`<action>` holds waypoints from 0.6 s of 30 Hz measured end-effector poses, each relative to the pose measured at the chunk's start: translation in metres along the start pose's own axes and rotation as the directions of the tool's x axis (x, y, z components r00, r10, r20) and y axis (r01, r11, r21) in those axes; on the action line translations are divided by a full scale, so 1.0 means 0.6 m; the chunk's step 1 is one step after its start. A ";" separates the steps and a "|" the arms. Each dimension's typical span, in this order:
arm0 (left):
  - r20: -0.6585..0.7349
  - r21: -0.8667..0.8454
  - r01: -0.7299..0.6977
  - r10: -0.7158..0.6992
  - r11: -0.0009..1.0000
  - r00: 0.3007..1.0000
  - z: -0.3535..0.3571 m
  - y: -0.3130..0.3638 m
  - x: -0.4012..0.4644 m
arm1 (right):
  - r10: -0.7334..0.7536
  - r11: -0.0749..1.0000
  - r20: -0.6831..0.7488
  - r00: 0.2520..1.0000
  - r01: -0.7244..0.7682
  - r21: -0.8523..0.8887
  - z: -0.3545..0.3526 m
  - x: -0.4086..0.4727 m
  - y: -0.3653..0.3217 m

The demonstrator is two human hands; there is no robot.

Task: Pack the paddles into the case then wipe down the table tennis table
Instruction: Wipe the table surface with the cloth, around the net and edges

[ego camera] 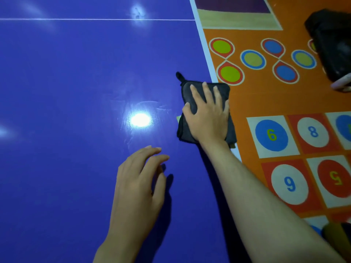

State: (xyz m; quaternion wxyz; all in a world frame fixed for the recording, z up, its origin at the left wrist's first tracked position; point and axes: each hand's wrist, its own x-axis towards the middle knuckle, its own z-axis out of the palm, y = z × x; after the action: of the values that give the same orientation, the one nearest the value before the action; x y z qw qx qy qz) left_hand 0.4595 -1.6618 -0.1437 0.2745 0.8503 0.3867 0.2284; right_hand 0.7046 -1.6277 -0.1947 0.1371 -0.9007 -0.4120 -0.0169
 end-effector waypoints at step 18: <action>-0.040 0.241 -0.175 0.189 0.955 0.981 0.018 0.037 -0.181 | -0.103 0.995 0.023 0.994 0.102 0.012 -0.056 -0.262 0.085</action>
State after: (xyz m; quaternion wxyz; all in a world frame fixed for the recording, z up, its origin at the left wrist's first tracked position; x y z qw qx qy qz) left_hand 0.4130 -1.7624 -0.1566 0.1368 0.9013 0.3396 0.2316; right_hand 0.6417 -1.7841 -0.1970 0.1359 -0.8778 -0.4593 -0.0112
